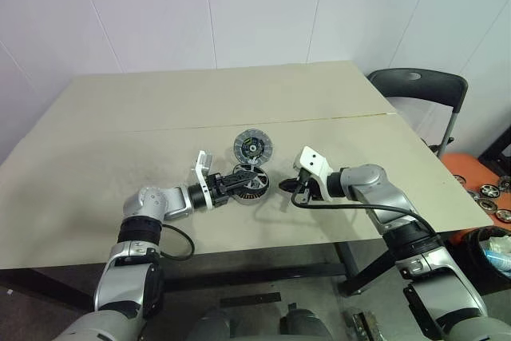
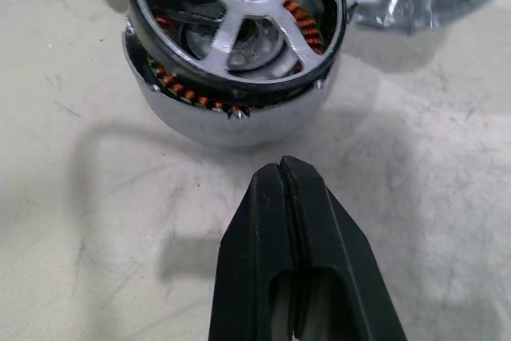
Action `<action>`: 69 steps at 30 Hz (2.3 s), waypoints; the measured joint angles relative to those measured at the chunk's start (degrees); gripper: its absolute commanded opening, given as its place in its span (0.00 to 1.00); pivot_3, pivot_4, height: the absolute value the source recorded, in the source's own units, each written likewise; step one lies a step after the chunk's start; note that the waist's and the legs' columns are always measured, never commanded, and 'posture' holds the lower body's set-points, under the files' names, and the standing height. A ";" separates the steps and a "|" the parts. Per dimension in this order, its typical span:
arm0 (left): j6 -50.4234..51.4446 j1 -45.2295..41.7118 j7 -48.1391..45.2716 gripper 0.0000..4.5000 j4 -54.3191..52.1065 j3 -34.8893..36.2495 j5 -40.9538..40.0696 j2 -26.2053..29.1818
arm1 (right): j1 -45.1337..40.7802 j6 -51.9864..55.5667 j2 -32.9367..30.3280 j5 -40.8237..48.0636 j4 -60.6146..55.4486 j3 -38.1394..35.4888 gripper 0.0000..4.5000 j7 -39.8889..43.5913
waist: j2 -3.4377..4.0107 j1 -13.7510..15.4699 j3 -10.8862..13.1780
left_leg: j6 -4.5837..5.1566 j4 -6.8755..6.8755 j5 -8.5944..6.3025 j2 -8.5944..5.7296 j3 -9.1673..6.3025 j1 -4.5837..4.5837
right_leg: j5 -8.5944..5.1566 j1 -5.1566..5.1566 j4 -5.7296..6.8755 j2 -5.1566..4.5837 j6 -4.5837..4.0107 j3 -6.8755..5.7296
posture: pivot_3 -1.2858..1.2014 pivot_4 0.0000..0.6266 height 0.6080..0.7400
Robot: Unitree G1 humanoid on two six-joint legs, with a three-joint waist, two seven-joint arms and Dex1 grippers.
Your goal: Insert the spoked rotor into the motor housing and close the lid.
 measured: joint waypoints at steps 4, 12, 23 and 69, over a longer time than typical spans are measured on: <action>2.58 -0.06 0.30 0.58 -1.07 -0.89 0.46 0.64 | 0.04 -0.01 0.10 0.00 0.00 0.01 0.00 -0.12 | 0.00 0.00 0.00 | 0.00 -0.05 0.00 0.00 -0.02 0.00 | 0.01 -0.02 0.00 0.00 0.01 0.00 | 0.52 0.00 1.00; 12.47 -1.60 6.34 0.58 -6.21 -1.10 0.96 1.71 | 0.49 -0.04 0.26 -0.04 0.00 0.12 0.00 -0.38 | -0.01 -0.04 0.01 | 0.00 -0.08 0.00 0.02 -0.06 -0.02 | 0.01 -0.08 0.00 0.00 0.02 0.01 | 0.52 0.00 1.00; 15.67 -5.82 10.70 0.58 -5.93 3.98 0.94 2.33 | 1.22 -0.04 0.60 -0.07 0.00 0.55 0.00 -0.92 | -0.02 0.01 0.05 | -0.01 -0.11 0.00 0.01 -0.03 -0.06 | 0.01 -0.14 0.00 0.00 0.03 0.04 | 0.52 0.00 1.00; 26.05 -5.19 21.87 0.58 -11.47 3.00 -17.24 7.30 | 1.84 -0.11 0.84 -0.69 0.14 1.37 0.00 -1.38 | -0.06 0.05 0.10 | -0.01 -0.07 0.01 0.01 -0.02 -0.07 | 0.03 -0.15 0.02 0.00 0.05 0.08 | 0.52 0.00 1.00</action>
